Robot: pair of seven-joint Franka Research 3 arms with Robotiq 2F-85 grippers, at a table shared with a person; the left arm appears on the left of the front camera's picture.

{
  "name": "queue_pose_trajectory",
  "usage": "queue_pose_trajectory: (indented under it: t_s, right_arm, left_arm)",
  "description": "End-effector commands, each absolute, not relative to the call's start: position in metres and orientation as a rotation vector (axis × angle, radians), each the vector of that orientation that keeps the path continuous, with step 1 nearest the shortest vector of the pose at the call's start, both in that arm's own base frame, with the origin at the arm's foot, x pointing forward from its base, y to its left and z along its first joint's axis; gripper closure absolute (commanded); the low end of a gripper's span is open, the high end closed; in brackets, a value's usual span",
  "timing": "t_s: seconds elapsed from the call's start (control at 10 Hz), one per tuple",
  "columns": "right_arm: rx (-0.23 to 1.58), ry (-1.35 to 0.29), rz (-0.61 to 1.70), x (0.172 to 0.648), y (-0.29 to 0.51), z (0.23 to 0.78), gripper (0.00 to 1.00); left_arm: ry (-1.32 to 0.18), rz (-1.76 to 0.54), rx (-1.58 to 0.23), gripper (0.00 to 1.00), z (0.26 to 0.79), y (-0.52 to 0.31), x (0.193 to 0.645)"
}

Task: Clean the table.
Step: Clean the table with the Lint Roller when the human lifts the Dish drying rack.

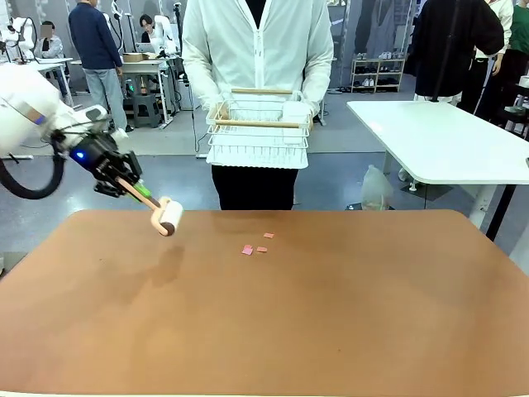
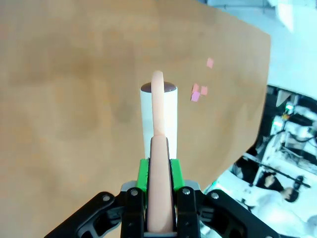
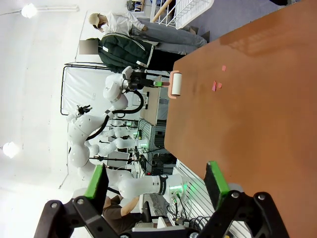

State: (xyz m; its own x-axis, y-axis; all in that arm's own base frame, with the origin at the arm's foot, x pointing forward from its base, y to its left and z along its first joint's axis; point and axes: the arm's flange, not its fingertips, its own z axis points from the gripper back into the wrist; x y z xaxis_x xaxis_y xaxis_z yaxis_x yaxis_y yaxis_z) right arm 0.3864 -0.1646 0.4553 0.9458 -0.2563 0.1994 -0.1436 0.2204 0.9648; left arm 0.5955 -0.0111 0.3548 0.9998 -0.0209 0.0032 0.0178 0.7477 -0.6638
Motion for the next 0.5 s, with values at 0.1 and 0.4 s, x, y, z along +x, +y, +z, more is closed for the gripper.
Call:
queue_pose_trajectory:
  t_s: [0.1, 0.4]
  right_arm:
    - [1.370, -0.355, -0.081, 0.387, -0.164, 0.460, 0.00]
    - [1.370, -0.355, -0.081, 0.387, -0.164, 0.460, 0.00]
  left_arm:
    - [0.027, -0.015, -0.739, 0.79, 0.330, -0.046, 0.602]
    - [0.001, 0.004, -0.787, 0.79, 0.312, -0.083, 0.596]
